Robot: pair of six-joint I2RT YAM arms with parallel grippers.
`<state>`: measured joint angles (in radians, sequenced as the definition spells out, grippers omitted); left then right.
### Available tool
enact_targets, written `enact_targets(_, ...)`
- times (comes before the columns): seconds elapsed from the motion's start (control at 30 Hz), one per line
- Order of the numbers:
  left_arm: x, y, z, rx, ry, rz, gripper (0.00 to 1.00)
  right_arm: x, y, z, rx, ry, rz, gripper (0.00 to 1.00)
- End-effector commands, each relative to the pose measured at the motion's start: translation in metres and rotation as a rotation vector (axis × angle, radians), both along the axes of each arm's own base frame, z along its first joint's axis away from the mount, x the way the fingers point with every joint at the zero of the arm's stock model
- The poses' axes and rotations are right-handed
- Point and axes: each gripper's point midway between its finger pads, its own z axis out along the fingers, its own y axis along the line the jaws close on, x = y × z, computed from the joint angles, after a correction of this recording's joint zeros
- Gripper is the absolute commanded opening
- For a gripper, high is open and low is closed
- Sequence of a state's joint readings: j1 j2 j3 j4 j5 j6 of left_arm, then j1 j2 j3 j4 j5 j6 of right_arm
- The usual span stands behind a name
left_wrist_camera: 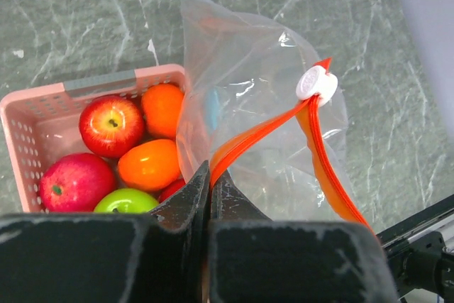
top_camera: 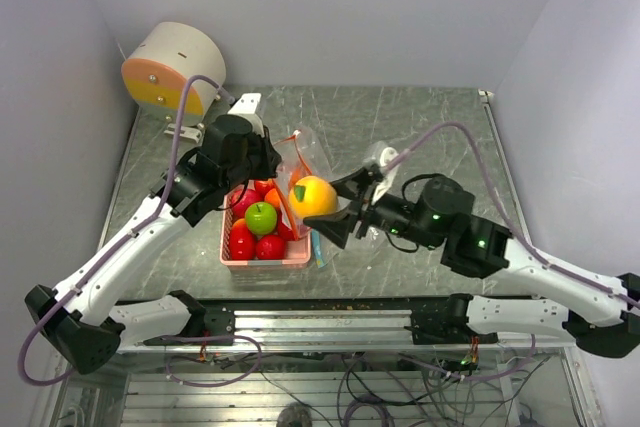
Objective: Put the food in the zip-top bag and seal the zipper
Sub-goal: Place the fake fruit in the zipper food storage bag.
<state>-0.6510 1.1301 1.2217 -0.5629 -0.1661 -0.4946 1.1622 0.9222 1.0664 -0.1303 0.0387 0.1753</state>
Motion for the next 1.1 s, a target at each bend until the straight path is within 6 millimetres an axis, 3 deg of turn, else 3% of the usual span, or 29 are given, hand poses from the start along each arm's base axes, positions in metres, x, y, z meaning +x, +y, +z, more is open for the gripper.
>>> enact_targets(0.0,0.003,-0.009,0.03,-0.09,-0.077,-0.027,0.07,-0.006,0.028,0.003,0.013,-0.023,0.102,0.42)
enact_targets(0.23,0.0,-0.006,0.03,-0.081,-0.08,-0.03,0.07,0.026,0.045,-0.024,-0.029,0.024,-0.035,0.42)
enact_targets(0.43,-0.008,-0.002,0.034,-0.08,-0.084,-0.037,0.07,0.072,0.029,-0.059,-0.122,0.064,-0.321,0.41)
enact_targets(0.77,-0.026,0.004,0.045,-0.099,-0.093,-0.073,0.07,0.116,0.008,-0.098,-0.247,0.076,-0.633,0.43)
enact_targets(0.83,-0.028,0.001,0.045,-0.111,-0.089,-0.089,0.07,0.121,0.011,-0.1,-0.266,0.069,-0.655,0.5)
enact_targets(0.9,-0.029,0.0,0.044,-0.115,-0.084,-0.096,0.07,0.125,0.016,-0.099,-0.275,0.062,-0.662,0.64)
enact_targets(0.93,-0.029,-0.001,0.043,-0.115,-0.081,-0.098,0.07,0.126,0.018,-0.099,-0.276,0.059,-0.663,0.74)
enact_targets(0.97,-0.029,-0.001,0.043,-0.113,-0.078,-0.098,0.07,0.126,0.02,-0.097,-0.27,0.06,-0.66,0.9)
enact_targets(1.0,-0.029,0.0,0.042,-0.11,-0.076,-0.097,0.07,0.126,0.022,-0.094,-0.258,0.061,-0.653,0.99)
enact_targets(1.07,-0.028,0.001,0.042,-0.105,-0.077,-0.092,0.07,0.123,0.026,-0.087,-0.231,0.054,-0.616,1.0)
